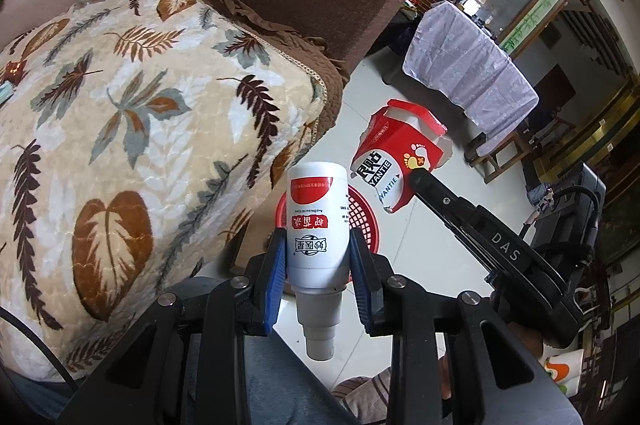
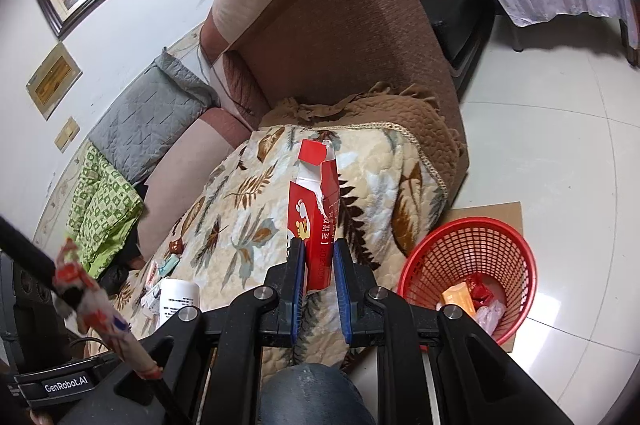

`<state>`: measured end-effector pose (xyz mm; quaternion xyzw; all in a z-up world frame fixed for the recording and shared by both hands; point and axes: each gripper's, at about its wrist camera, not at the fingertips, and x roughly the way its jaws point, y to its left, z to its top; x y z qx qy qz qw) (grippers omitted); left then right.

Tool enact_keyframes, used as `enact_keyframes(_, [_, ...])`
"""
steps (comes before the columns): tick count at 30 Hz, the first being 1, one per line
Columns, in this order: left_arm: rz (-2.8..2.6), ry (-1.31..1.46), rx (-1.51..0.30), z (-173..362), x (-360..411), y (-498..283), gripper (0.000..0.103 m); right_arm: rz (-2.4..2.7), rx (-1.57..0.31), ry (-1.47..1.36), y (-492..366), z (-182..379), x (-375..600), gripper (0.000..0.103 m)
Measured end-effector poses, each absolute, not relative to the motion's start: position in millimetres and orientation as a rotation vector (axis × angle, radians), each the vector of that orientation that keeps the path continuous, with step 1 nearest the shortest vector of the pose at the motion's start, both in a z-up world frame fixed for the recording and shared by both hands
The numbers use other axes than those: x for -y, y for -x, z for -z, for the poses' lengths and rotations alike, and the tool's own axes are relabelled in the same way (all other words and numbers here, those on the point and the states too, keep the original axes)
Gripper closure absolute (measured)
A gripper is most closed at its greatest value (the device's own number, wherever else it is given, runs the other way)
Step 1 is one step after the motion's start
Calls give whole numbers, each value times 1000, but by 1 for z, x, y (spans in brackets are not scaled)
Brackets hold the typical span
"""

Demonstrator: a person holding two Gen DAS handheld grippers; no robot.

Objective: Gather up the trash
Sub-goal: 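Carry the red packet and white bottle off the blanket over the red basket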

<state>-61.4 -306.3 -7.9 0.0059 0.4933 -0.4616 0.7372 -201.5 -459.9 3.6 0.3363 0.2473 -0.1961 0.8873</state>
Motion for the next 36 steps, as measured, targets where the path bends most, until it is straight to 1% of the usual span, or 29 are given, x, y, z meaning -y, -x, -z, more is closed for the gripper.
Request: enact_keyframes(36, [1028, -126, -1093, 15, 355, 98, 74, 412, -494, -785, 236, 8, 485, 87])
